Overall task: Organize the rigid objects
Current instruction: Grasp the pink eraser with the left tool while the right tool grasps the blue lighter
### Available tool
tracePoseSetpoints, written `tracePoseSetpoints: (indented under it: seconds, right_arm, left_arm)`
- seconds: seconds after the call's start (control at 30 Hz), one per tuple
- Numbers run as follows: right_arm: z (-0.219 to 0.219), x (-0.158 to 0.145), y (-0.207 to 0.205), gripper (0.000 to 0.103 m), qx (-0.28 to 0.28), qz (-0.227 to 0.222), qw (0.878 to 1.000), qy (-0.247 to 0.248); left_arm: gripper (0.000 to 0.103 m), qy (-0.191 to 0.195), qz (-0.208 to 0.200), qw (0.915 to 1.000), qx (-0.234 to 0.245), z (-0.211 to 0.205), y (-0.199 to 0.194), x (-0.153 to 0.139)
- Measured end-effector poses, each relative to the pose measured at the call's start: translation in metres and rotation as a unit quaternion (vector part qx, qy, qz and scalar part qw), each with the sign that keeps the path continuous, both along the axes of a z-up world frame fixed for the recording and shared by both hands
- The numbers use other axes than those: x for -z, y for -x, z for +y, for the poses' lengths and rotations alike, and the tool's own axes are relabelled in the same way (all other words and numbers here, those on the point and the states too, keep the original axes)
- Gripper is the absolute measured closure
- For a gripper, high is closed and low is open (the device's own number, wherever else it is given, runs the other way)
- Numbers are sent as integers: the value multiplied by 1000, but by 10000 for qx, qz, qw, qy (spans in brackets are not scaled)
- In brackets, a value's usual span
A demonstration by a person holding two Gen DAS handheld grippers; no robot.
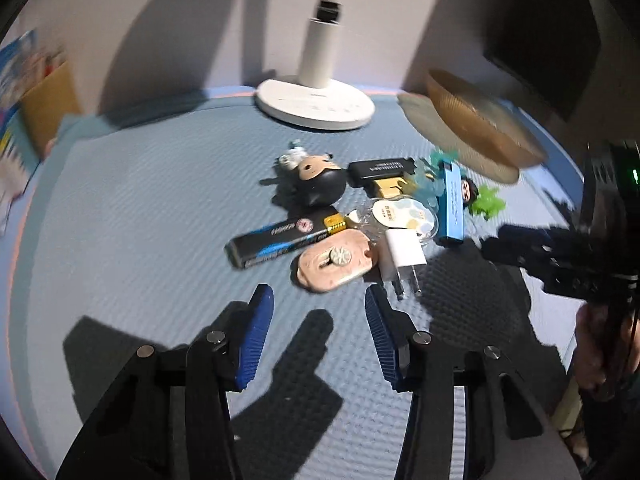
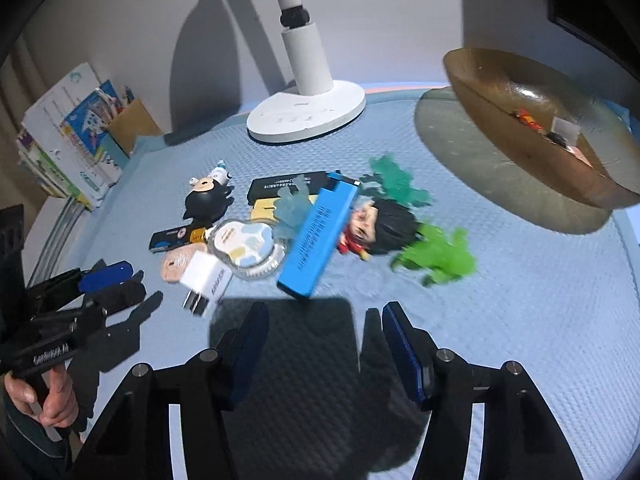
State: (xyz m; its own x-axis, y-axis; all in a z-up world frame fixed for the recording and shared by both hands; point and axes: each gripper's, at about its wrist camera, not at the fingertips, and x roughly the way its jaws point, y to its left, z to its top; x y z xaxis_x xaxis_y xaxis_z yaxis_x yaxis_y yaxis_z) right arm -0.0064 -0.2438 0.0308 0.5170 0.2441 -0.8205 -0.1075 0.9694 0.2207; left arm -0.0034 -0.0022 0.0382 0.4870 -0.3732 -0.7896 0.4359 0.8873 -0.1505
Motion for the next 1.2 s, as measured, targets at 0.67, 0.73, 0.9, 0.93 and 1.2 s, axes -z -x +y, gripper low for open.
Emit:
tracePoseSetpoints:
  seconds: [0.67, 0.73, 0.9, 0.93, 1.2]
  right_arm:
    - [35, 13, -22, 78, 448, -157, 9953, 843]
    - [27, 13, -13, 79, 328, -138, 9970, 681]
    - [6, 10, 22, 79, -202, -103, 9993, 303]
    - [3, 9, 30, 80, -303, -127, 9990, 318]
    - [-11, 13, 71, 73, -664, -13, 9950, 749]
  left_arm:
    - [70, -288, -110, 9980, 554, -38, -22, 20]
    - [70, -120, -49, 9991, 395, -30, -12, 18]
    - [70, 85, 7, 9999, 72, -12, 21, 13]
    - [70, 76, 29, 10000, 21, -9, 29, 14]
    - [68, -178, 44, 9995, -249, -10, 48, 23]
